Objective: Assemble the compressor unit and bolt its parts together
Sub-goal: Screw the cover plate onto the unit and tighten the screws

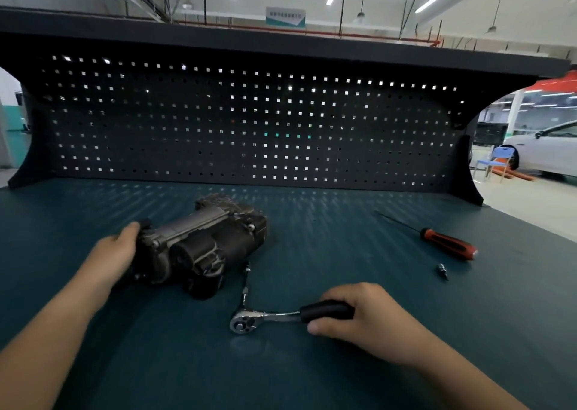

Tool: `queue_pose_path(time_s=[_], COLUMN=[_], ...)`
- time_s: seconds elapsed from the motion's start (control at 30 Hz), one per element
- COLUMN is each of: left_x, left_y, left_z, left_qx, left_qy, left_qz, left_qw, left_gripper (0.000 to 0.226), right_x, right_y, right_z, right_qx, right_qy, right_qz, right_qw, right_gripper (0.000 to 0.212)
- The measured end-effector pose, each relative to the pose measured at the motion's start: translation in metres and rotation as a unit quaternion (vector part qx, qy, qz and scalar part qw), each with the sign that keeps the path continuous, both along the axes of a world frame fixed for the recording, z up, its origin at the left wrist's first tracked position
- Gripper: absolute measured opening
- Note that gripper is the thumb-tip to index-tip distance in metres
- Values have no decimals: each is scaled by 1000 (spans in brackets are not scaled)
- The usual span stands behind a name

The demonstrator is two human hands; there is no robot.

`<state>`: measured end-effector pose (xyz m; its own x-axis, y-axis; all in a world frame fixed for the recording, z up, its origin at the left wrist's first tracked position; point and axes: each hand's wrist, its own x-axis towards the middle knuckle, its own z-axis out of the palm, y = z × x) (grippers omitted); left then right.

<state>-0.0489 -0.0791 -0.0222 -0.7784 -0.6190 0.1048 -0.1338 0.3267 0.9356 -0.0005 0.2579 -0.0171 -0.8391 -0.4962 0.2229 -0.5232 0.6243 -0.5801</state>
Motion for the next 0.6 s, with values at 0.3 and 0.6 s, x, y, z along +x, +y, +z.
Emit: queue_pose_path(time_s=[0.3,0.6], left_x=[8,9], left_y=[1,49], left_z=[5,4], left_qx=[75,57], left_qy=[25,11], left_qz=[-33,-136], left_qw=[996,989], left_gripper=[43,29], right_x=[-33,-65], right_y=[42,73], right_z=[12,-6], right_qx=[-339,-453], right_qy=[-89,-204], right_qz=[-221,-386], right_qw=[910,777], right_gripper=[42,36])
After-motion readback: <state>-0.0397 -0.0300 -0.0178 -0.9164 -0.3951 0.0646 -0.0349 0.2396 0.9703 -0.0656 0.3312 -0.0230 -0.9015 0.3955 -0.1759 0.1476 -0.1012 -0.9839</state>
